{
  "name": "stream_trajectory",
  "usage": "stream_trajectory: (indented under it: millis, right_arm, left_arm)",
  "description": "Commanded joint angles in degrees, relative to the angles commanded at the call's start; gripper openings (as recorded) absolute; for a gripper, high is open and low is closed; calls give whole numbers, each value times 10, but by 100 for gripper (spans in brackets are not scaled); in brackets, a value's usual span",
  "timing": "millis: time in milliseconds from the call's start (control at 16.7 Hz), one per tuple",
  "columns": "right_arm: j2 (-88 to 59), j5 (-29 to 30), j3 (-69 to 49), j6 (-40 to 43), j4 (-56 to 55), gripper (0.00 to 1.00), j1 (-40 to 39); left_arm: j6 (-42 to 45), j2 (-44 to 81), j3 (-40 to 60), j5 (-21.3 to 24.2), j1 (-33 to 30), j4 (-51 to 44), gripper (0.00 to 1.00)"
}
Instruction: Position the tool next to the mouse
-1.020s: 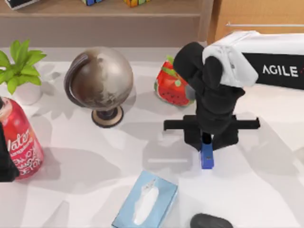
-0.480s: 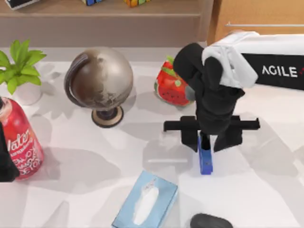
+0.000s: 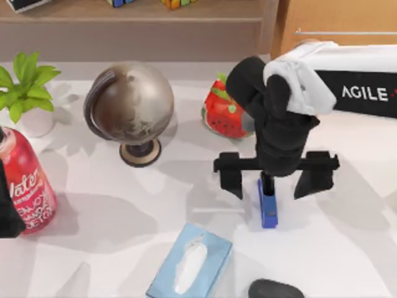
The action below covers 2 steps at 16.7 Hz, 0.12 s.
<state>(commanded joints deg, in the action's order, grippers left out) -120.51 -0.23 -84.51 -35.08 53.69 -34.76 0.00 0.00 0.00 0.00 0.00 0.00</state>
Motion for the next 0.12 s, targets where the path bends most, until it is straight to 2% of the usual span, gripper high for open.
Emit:
stream_trajectory:
  millis: [120]
  right_arm:
    - [0,0,0,0,0,100,0]
  left_arm:
    - [0,0,0,0,0,0,100]
